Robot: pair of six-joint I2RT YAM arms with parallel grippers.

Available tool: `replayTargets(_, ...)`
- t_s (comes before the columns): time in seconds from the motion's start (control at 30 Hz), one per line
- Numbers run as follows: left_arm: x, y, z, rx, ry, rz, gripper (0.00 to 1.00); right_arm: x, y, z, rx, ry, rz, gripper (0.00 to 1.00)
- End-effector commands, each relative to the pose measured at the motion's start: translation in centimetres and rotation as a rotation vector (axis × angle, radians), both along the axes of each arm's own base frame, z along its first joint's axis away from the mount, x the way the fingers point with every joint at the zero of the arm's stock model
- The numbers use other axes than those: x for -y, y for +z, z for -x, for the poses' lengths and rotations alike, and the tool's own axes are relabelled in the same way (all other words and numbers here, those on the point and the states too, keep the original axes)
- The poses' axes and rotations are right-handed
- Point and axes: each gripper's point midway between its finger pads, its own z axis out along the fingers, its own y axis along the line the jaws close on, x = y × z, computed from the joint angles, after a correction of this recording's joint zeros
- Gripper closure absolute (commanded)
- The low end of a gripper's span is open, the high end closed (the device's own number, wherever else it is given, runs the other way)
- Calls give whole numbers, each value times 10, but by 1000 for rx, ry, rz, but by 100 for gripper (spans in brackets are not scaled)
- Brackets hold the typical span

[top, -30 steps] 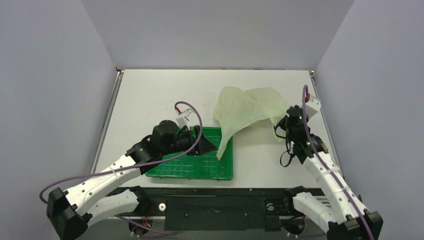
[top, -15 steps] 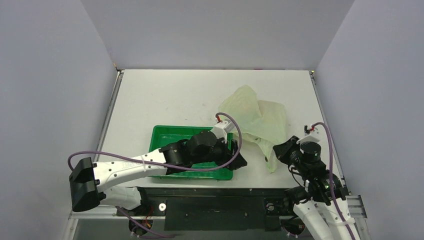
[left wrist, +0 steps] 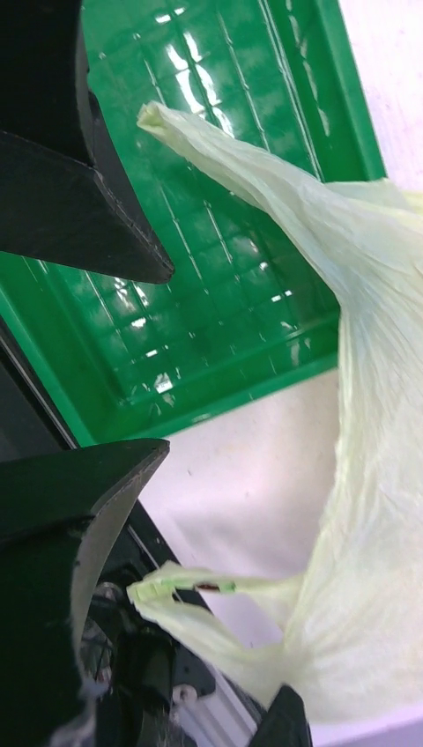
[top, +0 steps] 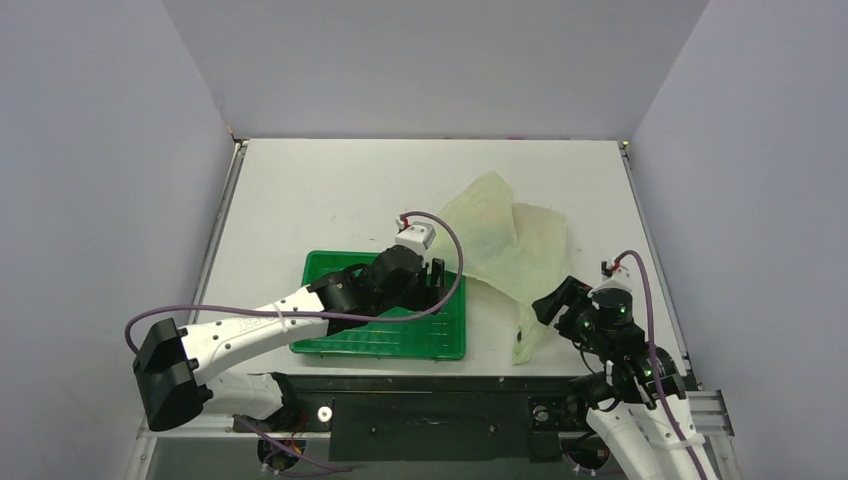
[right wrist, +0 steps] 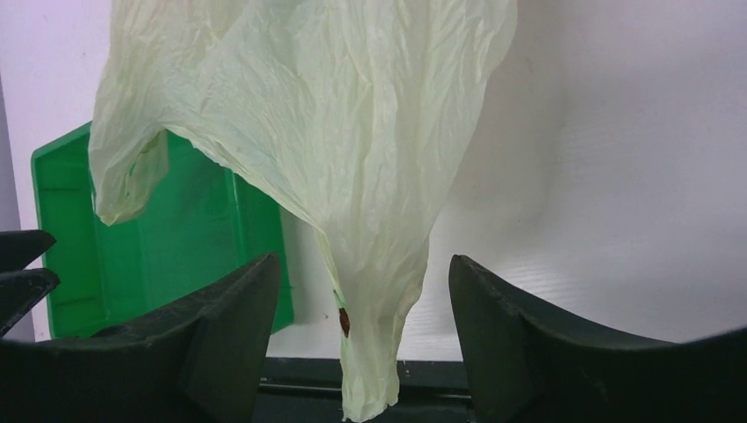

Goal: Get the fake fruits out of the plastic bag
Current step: Adjust the plastic bag at the center of the board.

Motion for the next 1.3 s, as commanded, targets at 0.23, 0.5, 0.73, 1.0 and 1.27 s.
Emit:
replayTargets(0.23, -41, -42, -16, 37, 74, -185, 35, -15, -40, -3, -103, -27, -96, 26)
replayTargets(0.5, -55, -81, -41, 4, 93, -217, 34, -43, -69, 6, -202, 91, -169, 28)
replayTargets(0.73, -47, -106, -59, -40, 67, -280, 47, -71, -84, 13, -247, 182, -203, 41)
replayTargets(1.0, -53, -67, -97, 78, 115, -325, 88, -80, -81, 26, -296, 247, -73, 86)
replayTargets(1.27, -64, -60, -93, 64, 103, -284, 52, -84, -48, 20, -228, 242, -88, 98)
